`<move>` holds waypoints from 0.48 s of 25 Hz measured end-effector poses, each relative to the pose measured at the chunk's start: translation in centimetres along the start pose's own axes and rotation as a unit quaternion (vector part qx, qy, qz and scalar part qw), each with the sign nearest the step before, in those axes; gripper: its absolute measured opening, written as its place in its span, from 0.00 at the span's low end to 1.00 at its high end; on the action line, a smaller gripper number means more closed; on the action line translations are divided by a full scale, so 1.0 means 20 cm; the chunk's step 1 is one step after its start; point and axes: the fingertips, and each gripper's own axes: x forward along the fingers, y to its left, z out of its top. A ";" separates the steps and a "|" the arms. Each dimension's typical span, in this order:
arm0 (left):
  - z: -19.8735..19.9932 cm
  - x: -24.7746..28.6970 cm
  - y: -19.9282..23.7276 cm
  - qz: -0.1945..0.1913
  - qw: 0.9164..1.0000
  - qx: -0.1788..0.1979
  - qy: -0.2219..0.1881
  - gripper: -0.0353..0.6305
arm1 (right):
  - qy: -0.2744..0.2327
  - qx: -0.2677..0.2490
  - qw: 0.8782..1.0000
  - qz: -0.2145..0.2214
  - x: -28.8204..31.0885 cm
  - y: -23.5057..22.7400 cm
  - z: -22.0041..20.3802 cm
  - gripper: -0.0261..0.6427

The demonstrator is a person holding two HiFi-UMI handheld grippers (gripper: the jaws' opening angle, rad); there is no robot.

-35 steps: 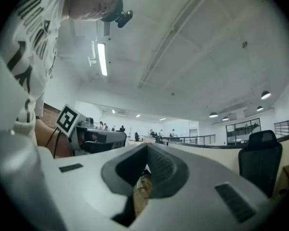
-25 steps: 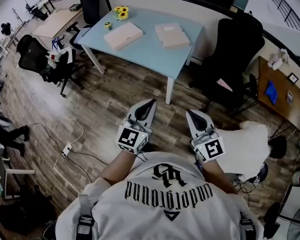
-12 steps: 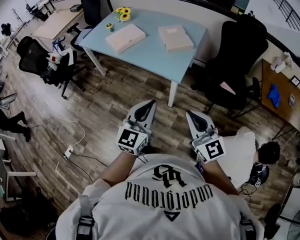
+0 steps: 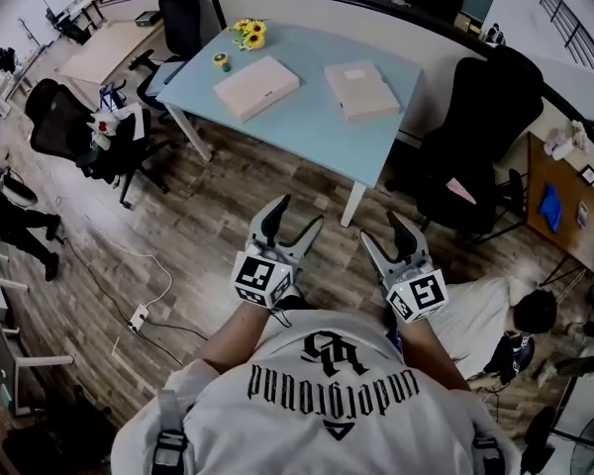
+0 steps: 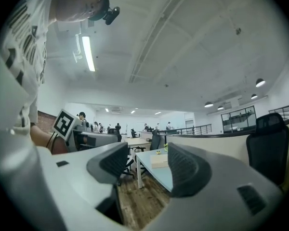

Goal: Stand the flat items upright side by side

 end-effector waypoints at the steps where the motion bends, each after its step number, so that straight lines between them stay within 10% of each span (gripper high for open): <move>1: 0.00 0.01 0.06 -0.005 1.000 0.000 0.004 0.54 | 0.000 0.005 1.000 -0.001 0.06 0.01 0.00 0.44; 12: 0.07 0.10 0.63 -0.055 0.998 0.016 0.012 0.55 | 0.002 0.000 0.999 -0.046 0.60 0.07 0.00 0.45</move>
